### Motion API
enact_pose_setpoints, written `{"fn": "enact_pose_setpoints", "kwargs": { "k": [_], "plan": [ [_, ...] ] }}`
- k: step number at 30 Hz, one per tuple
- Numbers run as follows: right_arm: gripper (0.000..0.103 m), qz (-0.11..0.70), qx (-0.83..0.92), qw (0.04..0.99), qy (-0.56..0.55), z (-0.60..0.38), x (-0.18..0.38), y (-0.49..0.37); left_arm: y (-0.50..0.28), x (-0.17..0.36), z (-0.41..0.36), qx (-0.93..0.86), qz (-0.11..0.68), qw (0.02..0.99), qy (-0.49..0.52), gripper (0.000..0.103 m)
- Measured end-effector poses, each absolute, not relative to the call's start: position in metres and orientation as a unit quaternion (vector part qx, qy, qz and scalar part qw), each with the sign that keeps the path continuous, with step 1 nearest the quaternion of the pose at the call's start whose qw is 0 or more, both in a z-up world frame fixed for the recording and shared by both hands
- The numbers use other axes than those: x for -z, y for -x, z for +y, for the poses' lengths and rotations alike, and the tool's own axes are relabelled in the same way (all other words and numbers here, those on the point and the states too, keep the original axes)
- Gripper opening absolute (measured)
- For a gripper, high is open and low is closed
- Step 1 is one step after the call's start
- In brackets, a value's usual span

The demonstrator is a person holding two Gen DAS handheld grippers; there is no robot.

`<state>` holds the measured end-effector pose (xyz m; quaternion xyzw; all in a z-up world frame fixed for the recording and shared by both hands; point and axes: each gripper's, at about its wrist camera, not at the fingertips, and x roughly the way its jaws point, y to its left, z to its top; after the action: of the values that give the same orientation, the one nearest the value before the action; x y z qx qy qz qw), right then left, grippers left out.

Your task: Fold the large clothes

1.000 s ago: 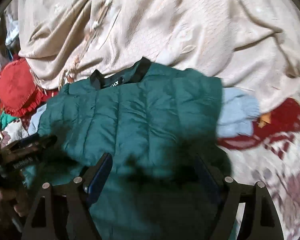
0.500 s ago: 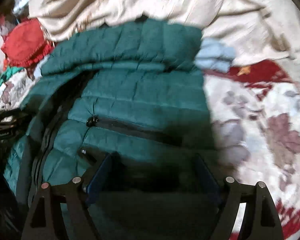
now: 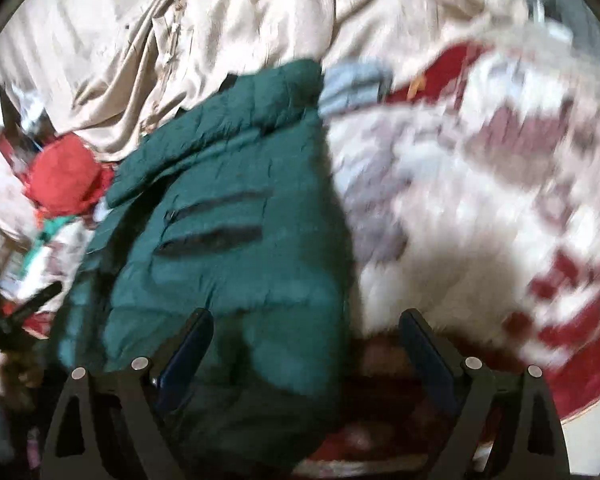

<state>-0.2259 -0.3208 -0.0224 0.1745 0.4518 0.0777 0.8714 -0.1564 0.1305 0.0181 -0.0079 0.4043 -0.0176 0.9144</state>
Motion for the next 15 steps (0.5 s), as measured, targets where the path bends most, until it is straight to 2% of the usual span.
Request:
{"fn": "enact_pose_setpoints", "kwargs": {
  "k": [2, 6, 10, 15],
  "plan": [
    [0.093, 0.447, -0.088, 0.877, -0.151, -0.312, 0.019, 0.227, 0.155, -0.009, 0.147, -0.002, 0.417, 0.909, 0.014, 0.084],
    [0.093, 0.452, -0.18, 0.855, -0.179, -0.292, 0.023, 0.226, 0.156, 0.0, 0.174, 0.004, 0.435, 0.895, 0.096, 0.084],
    [0.093, 0.46, -0.16, 0.862, -0.142, -0.287, 0.029, 0.222, 0.151, 0.016, 0.178, 0.023, 0.475, 0.869, 0.135, 0.084],
    [0.092, 0.429, -0.173, 0.875, -0.145, -0.285, 0.022, 0.229, 0.16, 0.025, 0.166, 0.046, 0.488, 0.861, 0.137, 0.084]
  ]
}}
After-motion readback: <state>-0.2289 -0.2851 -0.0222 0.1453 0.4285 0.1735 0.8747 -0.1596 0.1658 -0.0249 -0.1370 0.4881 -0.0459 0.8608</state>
